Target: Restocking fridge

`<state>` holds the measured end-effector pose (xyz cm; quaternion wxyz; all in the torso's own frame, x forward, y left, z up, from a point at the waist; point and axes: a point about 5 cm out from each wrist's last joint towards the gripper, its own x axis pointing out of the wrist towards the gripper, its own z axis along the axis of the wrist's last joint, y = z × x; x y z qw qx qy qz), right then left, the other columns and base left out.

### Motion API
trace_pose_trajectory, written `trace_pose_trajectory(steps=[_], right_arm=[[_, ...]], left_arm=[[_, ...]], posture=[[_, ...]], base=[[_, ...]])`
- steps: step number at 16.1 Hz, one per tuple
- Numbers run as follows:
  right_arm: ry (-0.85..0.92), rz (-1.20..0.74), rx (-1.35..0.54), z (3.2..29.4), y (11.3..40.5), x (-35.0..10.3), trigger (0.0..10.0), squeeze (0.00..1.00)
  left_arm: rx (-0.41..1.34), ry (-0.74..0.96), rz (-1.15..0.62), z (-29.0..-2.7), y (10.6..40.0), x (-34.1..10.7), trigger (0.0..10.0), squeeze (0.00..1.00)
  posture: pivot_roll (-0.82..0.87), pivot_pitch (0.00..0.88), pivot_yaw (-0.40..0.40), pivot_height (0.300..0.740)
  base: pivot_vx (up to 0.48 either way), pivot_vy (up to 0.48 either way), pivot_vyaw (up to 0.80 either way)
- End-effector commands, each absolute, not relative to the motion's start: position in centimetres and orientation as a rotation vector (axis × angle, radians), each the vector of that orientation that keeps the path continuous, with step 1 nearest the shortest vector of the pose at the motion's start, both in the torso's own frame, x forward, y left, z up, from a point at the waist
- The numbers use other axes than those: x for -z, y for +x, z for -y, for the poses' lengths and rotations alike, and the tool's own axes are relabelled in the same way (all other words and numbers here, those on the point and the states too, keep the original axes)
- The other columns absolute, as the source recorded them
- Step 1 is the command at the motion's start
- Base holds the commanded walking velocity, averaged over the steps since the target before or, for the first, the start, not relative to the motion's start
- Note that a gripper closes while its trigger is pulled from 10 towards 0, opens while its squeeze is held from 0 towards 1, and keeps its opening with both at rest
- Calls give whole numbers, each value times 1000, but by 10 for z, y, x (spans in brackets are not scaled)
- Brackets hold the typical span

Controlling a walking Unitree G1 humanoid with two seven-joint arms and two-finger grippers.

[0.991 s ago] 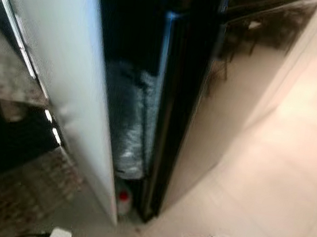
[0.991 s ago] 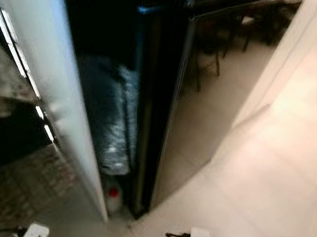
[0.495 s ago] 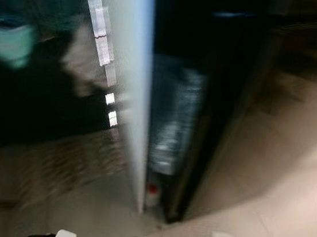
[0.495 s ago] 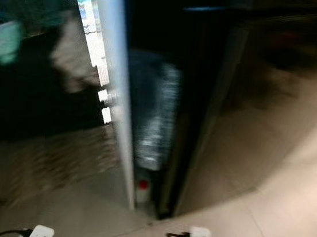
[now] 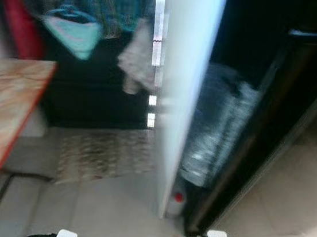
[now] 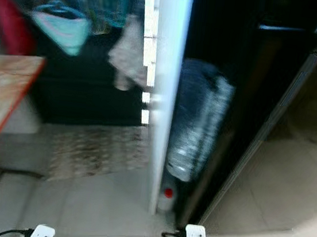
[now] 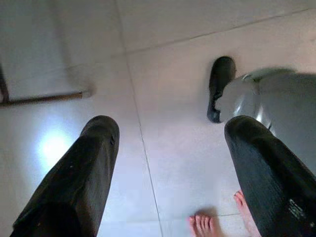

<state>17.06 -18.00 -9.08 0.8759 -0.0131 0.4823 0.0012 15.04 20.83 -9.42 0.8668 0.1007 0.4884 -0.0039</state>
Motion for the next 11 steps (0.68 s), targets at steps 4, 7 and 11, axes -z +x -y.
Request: trace_pose_trajectory(steps=[4,7,11], right_arm=[[-40,-1012,-25,179,169,91,10000,0],[-48,-1018,-34,178,168,92,10000,0],[-56,-1026,-49,177,165,94,10000,0]], left_arm=[[-2,225,-1039,-210,147,95,10000,0],[-3,222,-1042,-209,146,96,10000,0],[-5,232,-1043,-209,145,96,10000,0]], posture=[[49,0,-9,740],[51,0,-10,740],[52,0,-7,740]], base=[[0,0,800],[0,0,800],[0,0,800]])
